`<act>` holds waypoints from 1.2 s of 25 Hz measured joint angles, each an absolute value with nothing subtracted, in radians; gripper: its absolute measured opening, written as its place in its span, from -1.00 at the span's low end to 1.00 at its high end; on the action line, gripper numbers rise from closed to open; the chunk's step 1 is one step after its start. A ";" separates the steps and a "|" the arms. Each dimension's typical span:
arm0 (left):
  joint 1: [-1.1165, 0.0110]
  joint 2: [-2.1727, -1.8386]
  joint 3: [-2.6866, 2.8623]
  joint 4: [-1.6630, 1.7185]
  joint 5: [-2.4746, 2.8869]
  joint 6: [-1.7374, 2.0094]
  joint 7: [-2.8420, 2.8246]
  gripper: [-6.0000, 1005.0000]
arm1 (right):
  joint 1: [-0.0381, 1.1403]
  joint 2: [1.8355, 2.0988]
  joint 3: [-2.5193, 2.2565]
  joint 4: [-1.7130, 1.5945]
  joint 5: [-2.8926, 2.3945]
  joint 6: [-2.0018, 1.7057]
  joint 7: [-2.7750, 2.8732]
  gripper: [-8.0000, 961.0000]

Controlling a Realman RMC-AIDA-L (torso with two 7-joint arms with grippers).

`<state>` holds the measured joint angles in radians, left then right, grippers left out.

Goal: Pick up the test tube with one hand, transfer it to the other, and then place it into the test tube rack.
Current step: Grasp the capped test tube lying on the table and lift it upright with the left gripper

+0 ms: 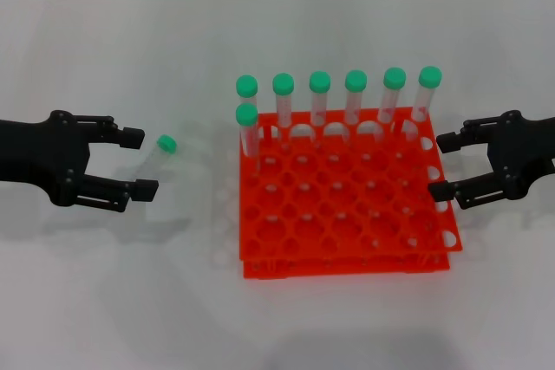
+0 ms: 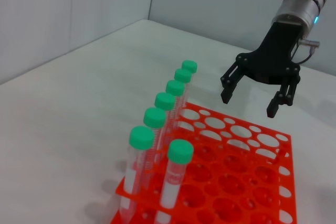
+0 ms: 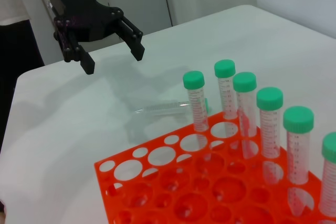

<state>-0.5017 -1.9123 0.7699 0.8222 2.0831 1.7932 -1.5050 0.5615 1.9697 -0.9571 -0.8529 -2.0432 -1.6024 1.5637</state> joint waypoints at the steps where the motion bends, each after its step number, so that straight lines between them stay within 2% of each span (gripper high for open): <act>1: -0.502 -1.913 0.770 0.823 2.083 1.794 -1.507 0.65 | 0.561 1.970 -0.957 -0.853 -2.044 -1.603 1.564 0.67; 15: -0.513 -1.904 0.764 1.068 2.125 1.884 -1.975 0.64 | 0.561 1.971 -0.949 -0.860 -2.040 -1.598 1.549 0.67; 17: -0.537 -1.888 0.766 1.140 2.185 1.884 -2.185 0.63 | 0.561 1.970 -0.948 -0.861 -2.040 -1.594 1.549 0.67; 22: -0.607 -1.874 0.770 1.158 2.353 1.886 -2.315 0.63 | 0.564 1.970 -0.946 -0.864 -2.039 -1.592 1.546 0.66; 30: -0.715 -1.898 0.829 1.128 2.570 1.883 -2.377 0.62 | 0.564 1.980 -0.946 -0.864 -2.037 -1.572 1.524 0.66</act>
<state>-0.7151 -1.8982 0.8289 1.1282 2.5698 1.8831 -2.3766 0.5642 1.9803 -0.9464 -0.8641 -2.0367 -1.5718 1.5236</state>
